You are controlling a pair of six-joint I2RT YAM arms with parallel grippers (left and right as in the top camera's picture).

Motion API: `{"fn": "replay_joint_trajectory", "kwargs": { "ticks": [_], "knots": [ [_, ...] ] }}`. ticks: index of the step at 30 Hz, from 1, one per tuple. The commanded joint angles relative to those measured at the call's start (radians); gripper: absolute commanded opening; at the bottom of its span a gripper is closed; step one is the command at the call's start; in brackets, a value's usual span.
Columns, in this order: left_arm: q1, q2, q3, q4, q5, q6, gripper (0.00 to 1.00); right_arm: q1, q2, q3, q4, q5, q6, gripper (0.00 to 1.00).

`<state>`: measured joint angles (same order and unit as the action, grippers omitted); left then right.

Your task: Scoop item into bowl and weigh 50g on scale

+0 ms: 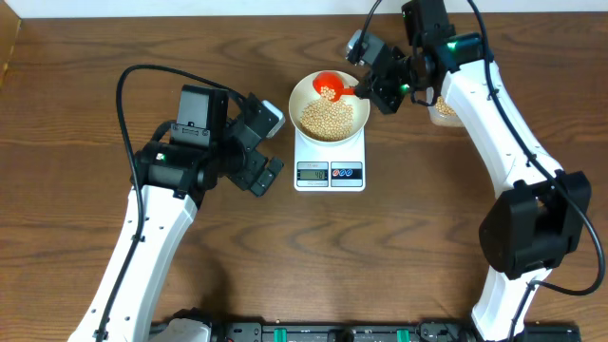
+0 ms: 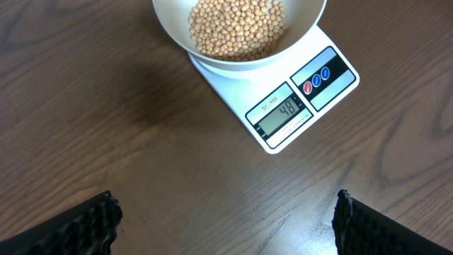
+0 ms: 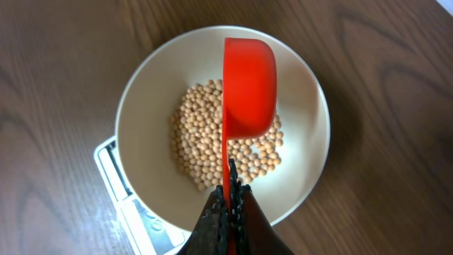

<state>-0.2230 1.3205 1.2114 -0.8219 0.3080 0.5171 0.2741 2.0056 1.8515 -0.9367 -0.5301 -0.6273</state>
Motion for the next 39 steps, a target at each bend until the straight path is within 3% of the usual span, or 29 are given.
{"fn": "replay_joint_trajectory", "kwargs": {
  "ticks": [1, 20, 39],
  "knots": [
    [0.003, 0.006, 0.003, 0.0, -0.003, -0.009, 0.98, -0.017, -0.023, 0.014, 0.002, -0.069, 0.048, 0.01],
    [0.003, 0.006, 0.003, 0.0, -0.003, -0.009, 0.98, -0.028, -0.023, 0.014, 0.008, -0.092, 0.074, 0.01],
    [0.003, 0.006, 0.003, 0.0, -0.003, -0.009, 0.98, -0.229, -0.046, 0.014, 0.019, -0.35, 0.212, 0.01]
  ]
}}
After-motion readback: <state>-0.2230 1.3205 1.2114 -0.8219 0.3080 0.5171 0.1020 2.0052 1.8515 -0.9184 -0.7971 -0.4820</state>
